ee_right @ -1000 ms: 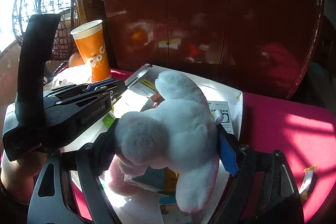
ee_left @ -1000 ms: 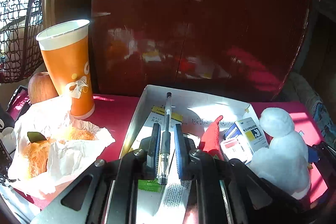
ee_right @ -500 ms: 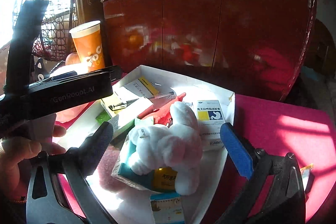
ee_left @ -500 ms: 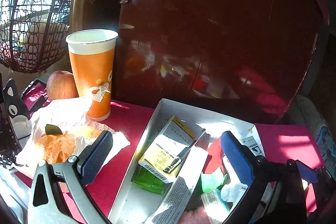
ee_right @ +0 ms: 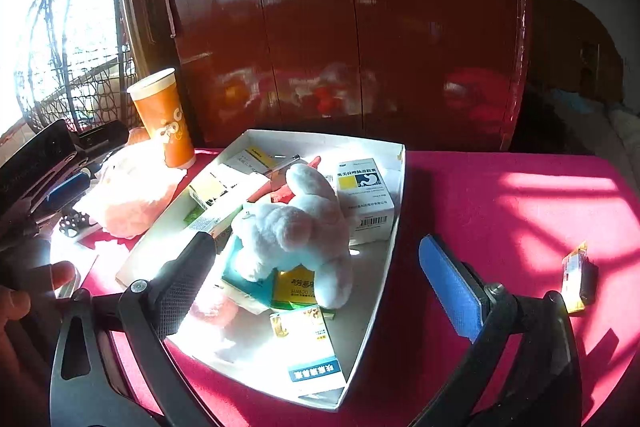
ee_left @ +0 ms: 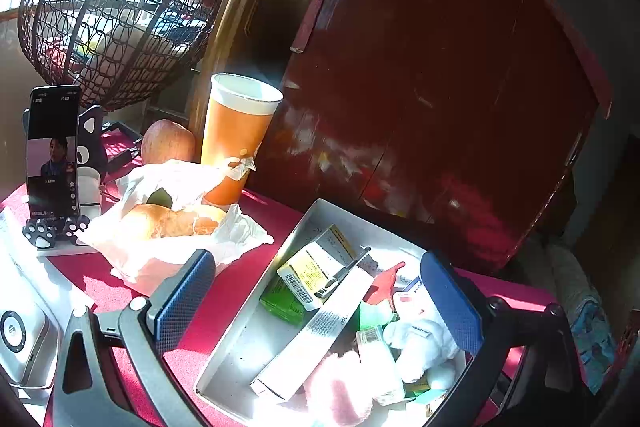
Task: Organize objects
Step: 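Move both open tools back toward the yellow snack bar and black charger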
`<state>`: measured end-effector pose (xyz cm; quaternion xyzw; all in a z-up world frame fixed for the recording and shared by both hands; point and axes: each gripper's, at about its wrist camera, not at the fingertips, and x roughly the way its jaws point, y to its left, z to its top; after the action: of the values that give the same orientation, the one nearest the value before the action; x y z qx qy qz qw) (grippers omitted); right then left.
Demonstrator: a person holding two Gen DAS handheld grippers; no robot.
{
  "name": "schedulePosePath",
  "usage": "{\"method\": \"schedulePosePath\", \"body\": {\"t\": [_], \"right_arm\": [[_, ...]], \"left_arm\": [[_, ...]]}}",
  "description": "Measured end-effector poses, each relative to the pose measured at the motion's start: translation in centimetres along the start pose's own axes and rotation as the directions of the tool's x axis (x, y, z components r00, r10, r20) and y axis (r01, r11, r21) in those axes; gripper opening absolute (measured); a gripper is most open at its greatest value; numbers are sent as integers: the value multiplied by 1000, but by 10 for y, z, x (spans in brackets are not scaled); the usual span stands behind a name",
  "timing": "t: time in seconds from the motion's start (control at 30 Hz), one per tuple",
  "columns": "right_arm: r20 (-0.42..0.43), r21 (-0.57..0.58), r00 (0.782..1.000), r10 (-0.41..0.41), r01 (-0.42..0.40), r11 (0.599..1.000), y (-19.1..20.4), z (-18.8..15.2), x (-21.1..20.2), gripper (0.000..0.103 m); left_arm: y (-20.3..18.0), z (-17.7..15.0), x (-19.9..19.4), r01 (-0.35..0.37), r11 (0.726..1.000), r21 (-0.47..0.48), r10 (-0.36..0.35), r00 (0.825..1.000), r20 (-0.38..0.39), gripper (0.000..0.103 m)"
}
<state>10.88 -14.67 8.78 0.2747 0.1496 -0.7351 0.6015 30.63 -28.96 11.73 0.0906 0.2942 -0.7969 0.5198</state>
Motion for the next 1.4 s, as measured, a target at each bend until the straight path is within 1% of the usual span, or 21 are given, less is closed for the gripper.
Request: {"method": "schedulePosePath", "body": {"t": [0.1,0.27,0.4,0.53,1.07,1.23,1.33,1.4], "right_arm": [[-3,20,1000,-4,4,1000,-6,-2,-3,103],[15,32,1000,-16,15,999,-15,-2,-12,103],[9,53,1000,-27,27,998,-26,-3,-15,103],[8,80,999,-31,31,996,-37,-5,-17,103],[2,191,997,-71,69,979,-84,-11,-26,103],[8,223,995,-98,93,970,-107,-13,-34,103],[11,270,994,-113,106,957,-134,-15,-41,103],[17,303,990,-140,128,944,-155,-16,-49,103]], "left_arm": [[-9,-6,-1,34,999,15,-33,999,-23,103],[-35,-19,0,77,994,84,-72,996,-59,103],[-55,-25,-2,114,985,130,-103,991,-86,103],[-69,-29,-6,128,979,160,-115,989,-92,103],[-109,-53,-4,180,954,240,-143,976,-165,103],[-123,-63,-5,208,941,265,-160,968,-194,103],[-133,-71,-5,249,928,278,-191,956,-221,103],[-141,-79,-4,265,921,287,-200,951,-236,103]]}}
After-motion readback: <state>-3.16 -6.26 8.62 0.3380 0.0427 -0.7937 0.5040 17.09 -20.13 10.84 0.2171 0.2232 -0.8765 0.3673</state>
